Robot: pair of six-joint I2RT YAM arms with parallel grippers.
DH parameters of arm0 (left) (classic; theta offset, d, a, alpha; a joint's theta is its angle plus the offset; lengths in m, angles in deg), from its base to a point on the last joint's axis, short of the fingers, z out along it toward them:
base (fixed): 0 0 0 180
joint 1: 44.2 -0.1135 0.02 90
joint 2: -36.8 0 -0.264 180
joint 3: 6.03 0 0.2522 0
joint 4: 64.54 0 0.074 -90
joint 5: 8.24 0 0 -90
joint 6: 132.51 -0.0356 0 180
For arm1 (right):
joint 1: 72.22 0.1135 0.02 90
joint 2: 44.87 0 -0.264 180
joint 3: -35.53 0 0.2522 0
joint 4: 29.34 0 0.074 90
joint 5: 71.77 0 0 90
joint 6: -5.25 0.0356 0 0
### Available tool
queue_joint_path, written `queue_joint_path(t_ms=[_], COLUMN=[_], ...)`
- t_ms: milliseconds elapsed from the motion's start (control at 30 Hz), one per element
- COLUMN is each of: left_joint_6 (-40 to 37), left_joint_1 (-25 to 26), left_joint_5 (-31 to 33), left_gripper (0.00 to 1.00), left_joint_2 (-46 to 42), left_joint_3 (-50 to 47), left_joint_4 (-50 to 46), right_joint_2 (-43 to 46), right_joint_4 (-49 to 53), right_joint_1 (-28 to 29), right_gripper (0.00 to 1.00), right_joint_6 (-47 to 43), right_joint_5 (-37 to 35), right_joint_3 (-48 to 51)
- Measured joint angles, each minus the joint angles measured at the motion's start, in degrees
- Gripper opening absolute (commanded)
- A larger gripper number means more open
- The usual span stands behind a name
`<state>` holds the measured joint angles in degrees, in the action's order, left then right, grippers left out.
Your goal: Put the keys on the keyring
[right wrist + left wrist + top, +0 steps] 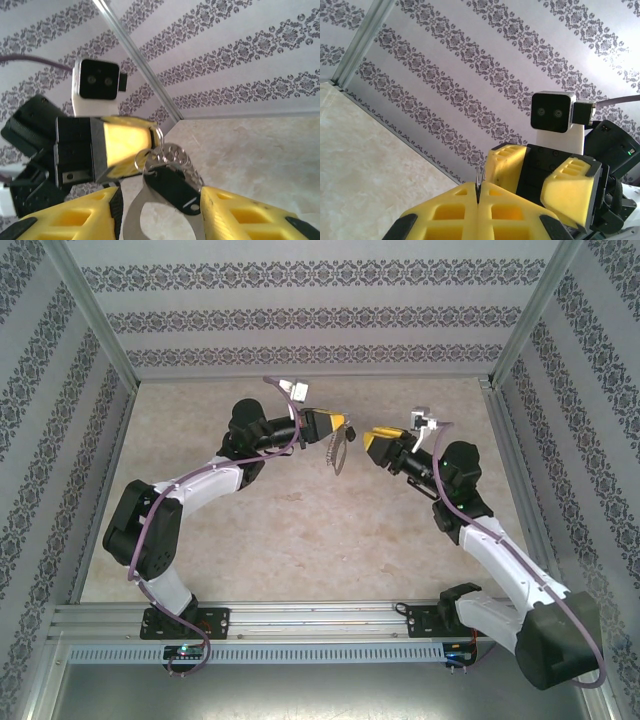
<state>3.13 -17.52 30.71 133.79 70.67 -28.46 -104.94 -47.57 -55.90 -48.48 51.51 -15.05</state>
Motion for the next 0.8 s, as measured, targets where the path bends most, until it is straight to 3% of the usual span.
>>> queue_joint_path(t_ms=[400,800], left_joint_6=[3.3,5.0], left_joint_1=[1.6,2.5], left_joint_5=[5.6,7.8], left_gripper=[0.00,0.00], left_joint_2=[0.0,0.0], left_joint_3=[-1.6,-1.6], left_joint_4=[4.3,6.3], right_joint_2=[-10.4,-15.8], right_joint_4=[-12.2,-19.4], right_joint_1=[0.3,1.9], right_gripper=[0.46,0.40], right_joint_6=[11.5,16.4], right_joint_5=[-1.3,-0.9], right_joint_3=[-6.0,-6.6])
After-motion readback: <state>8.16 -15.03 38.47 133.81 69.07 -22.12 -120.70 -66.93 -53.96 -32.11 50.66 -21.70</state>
